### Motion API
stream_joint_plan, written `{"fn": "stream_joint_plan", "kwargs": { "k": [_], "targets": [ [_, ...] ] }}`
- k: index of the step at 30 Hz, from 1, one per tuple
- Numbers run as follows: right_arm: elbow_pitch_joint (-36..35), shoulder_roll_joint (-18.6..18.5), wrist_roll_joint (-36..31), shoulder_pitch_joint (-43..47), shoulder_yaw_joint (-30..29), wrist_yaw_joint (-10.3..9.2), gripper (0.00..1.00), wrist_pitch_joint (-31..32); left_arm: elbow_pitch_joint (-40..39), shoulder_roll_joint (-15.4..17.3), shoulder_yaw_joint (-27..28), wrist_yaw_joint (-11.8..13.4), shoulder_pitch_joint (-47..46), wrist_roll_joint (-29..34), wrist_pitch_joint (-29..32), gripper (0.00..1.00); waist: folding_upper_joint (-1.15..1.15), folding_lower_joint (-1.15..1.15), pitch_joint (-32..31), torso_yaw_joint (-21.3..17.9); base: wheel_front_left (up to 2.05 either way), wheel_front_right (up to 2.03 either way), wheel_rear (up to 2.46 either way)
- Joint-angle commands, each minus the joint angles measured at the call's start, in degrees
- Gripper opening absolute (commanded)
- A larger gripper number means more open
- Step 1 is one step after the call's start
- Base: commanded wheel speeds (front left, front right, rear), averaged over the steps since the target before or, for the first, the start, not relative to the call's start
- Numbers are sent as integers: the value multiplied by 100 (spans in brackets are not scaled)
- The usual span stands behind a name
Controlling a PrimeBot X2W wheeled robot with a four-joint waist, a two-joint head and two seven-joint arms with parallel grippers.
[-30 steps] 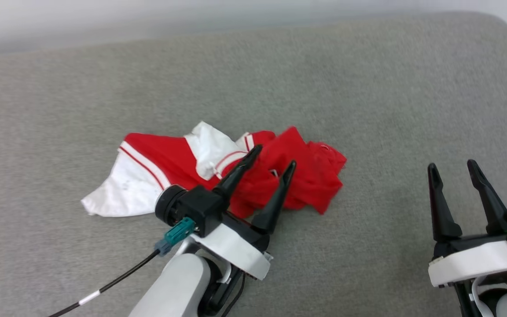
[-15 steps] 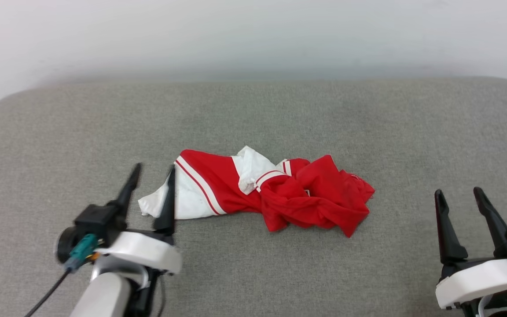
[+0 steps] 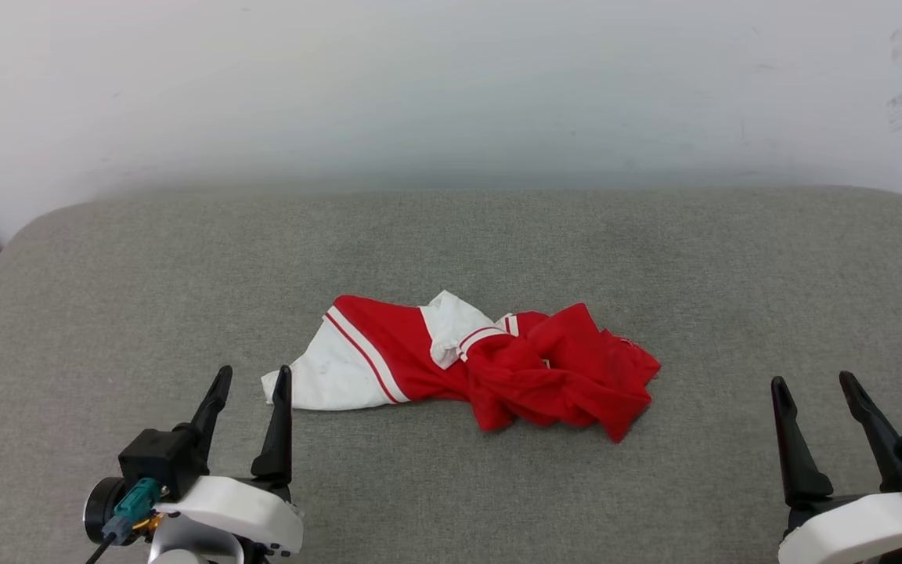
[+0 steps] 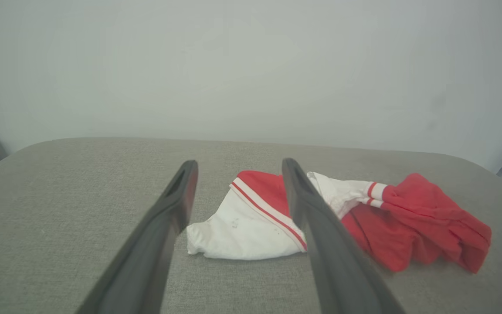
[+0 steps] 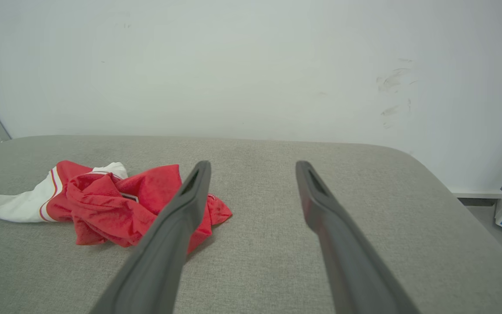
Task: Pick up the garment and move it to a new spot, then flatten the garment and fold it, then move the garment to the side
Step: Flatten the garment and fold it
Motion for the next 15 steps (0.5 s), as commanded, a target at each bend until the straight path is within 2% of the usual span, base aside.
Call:
{"fn": "stream_joint_plan", "kwargs": {
  "k": [1, 11, 15],
  "targets": [
    [-56, 6, 19, 62, -11, -4, 100, 30, -36, -29, -16, 14, 16, 16, -37, 100, 0, 0, -4, -5, 0, 0, 0],
    [-100, 6, -28, 10, -39, -4, 100, 64, -80, -60, -36, 32, -29, 59, -39, 100, 0, 0, 27, -46, 0, 0, 0],
    [19, 6, 209, -160, -186, -4, 100, 132, -101, -89, -37, 21, -121, 84, -40, 100, 0, 0, 105, 6, 0, 0, 0]
  ]
}}
